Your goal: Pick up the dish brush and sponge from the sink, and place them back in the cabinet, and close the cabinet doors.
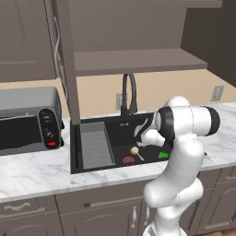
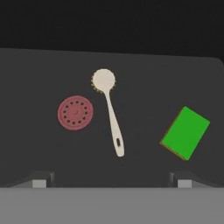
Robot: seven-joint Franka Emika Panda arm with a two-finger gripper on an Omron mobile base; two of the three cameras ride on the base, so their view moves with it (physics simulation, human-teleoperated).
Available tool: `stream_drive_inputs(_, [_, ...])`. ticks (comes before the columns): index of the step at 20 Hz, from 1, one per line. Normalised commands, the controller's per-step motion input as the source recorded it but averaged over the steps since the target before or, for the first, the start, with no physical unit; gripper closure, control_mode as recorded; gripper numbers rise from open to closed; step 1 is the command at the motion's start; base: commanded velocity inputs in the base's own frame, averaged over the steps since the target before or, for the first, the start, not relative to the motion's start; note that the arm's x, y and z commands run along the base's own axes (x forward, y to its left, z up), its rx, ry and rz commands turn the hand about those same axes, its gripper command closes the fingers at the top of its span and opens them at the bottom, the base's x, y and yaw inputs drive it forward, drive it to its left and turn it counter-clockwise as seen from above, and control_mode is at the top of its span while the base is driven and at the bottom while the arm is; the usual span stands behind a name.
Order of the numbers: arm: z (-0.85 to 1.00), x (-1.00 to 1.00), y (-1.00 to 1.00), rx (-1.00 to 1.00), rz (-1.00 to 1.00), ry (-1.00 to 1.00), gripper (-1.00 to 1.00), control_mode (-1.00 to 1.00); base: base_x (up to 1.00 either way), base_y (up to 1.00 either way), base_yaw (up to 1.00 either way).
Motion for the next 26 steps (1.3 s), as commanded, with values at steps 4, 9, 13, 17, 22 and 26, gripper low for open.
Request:
stream_drive_inputs(4, [-0.20, 0.14, 0.00, 0.00, 0.00, 0.00, -1.00, -1.00, 0.00, 0.00, 0.00])
stream_drive_inputs(9, [-0.21, 0.17, 0.00, 0.00, 0.00, 0.00, -1.00, -1.00, 0.00, 0.00, 0.00])
stream_drive_inputs(13, [-0.21, 0.23, 0.00, 0.00, 0.00, 0.00, -1.00, -1.00, 0.00, 0.00, 0.00])
stream_drive_inputs(17, [-0.23, 0.24, 0.00, 0.00, 0.00, 0.00, -1.00, -1.00, 0.00, 0.00, 0.00])
stream_drive_inputs(22, [-0.14, 0.20, 0.00, 0.00, 0.00, 0.00, -1.00, -1.00, 0.00, 0.00, 0.00])
stream_drive_inputs(26, [-0.10, 0.21, 0.00, 0.00, 0.00, 0.00, -1.00, -1.00, 0.00, 0.00, 0.00])
